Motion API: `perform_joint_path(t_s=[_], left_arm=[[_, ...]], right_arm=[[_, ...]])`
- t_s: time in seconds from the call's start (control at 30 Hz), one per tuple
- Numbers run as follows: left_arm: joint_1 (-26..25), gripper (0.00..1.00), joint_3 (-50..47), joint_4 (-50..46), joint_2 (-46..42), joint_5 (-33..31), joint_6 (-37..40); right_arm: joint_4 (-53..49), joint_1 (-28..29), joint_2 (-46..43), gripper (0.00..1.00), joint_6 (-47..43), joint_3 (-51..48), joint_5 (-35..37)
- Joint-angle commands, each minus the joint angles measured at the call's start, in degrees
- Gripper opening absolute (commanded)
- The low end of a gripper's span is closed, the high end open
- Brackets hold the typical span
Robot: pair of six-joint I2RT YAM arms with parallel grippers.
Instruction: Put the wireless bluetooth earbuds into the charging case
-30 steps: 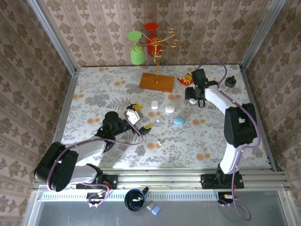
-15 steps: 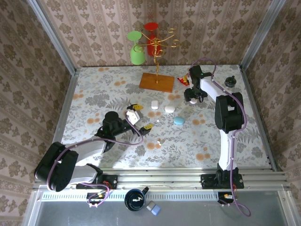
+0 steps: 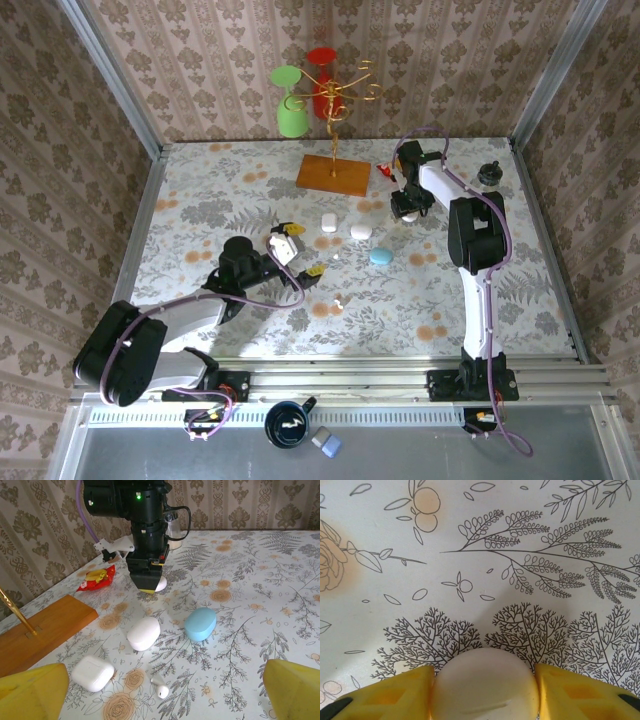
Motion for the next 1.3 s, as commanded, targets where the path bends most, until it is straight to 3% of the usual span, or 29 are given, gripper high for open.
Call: perform_joint_path(t_s=[0.0, 0.2, 0.4, 0.8, 1.03, 1.17, 1.27], left_arm=[[0.04, 1.0, 0.33, 2.4, 1.56, -1.34, -2.09], [-0.64, 1.0, -0.18, 10.48, 4.88, -7.68, -8.72], [-2.18, 1.0, 2.49, 12.93, 8.53, -9.9, -14.86], [-7.75, 0.93, 8.67, 20.32, 17.27, -9.48, -18.54], [-12.66, 0.91, 12.22, 28.01, 23.69, -21.25, -18.38], [-14.5, 0.87, 15.24, 28.16, 25.4, -21.73, -18.61], [-14.57, 0.8, 16.57, 28.79, 26.26, -22.11, -22.94]], right_arm=[[-1.25, -0.32, -1.72, 0.48, 2.09, -0.55, -2.16], [8.76, -0.04, -12.97, 0.47, 10.2, -10.75, -7.84], [28.58, 1.6, -29.11, 0.45, 22.29, -29.41, -15.17], [53.77, 8.02, -53.17, 0.45, 42.41, -53.7, -14.77], [58.64, 13.28, -59.0, 0.44, 47.34, -58.66, -12.82], [60.44, 15.57, -59.37, 0.44, 48.43, -59.84, -12.4], [62.74, 16.61, -58.98, 0.43, 49.67, -60.76, -12.55]])
